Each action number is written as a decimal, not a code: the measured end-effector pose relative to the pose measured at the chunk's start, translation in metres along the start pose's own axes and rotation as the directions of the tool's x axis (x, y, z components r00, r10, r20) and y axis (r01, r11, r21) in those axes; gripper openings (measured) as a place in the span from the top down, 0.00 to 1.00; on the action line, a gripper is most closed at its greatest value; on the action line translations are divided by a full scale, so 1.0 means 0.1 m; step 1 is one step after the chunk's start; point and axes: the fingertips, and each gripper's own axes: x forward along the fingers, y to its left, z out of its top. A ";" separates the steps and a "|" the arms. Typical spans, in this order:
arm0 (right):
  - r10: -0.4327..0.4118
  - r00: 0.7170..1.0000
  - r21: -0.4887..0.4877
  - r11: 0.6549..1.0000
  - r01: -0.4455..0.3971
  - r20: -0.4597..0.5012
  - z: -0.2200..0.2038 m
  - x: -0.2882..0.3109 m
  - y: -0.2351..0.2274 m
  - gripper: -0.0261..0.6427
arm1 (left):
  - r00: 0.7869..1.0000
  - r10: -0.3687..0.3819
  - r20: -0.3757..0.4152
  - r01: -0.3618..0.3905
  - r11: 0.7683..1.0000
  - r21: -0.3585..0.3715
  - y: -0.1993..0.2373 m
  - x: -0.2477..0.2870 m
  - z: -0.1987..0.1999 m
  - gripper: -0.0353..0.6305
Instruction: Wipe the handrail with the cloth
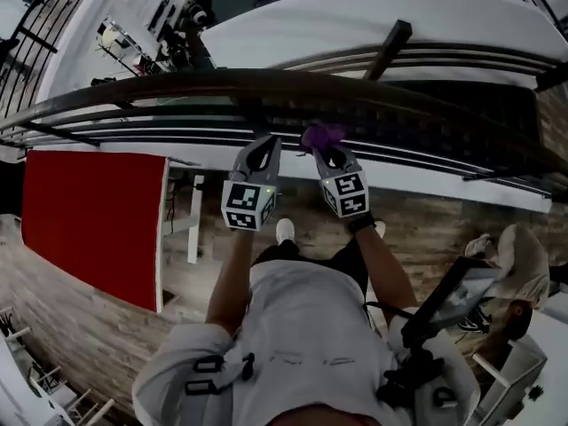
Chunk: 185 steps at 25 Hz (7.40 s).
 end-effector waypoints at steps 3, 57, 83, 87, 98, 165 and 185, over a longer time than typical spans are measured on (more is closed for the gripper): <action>0.078 0.997 -0.092 0.993 -0.079 -0.019 -0.01 0.46 0.32 0.89 | 0.995 0.095 0.005 -0.095 0.995 -0.030 0.30 -0.17 -0.10 0.95; -0.317 0.905 0.008 0.943 0.333 -0.285 -1.23 -1.03 -3.87 0.89 | 0.948 -0.262 -0.182 0.264 0.964 -0.009 -3.27 2.17 -0.33 0.95; -0.768 0.522 0.173 0.495 0.851 -0.371 -2.43 -4.87 -8.54 0.89 | 0.754 -0.618 -0.224 0.635 0.772 0.007 -6.72 3.84 -0.73 0.95; -0.778 0.476 0.247 0.407 0.879 -0.411 -2.54 -5.22 -8.85 0.89 | 0.730 -0.649 -0.212 0.665 0.746 0.006 -6.96 3.81 -0.68 0.95; -0.720 0.565 0.227 0.519 0.824 -0.404 -2.34 -4.35 -7.67 0.89 | 0.851 -0.481 -0.209 0.488 0.872 -0.021 -5.70 3.35 -0.55 0.95; 0.017 0.871 0.145 0.987 0.063 -0.491 -2.41 0.94 -1.92 0.89 | 0.939 -0.039 -0.343 -0.035 0.978 -0.207 -1.71 1.28 -1.75 0.95; -0.197 0.879 0.283 0.897 0.341 -0.435 -3.01 -0.81 -4.62 0.89 | 0.861 -0.315 -0.399 0.259 0.947 -0.188 -4.03 2.73 -1.82 0.95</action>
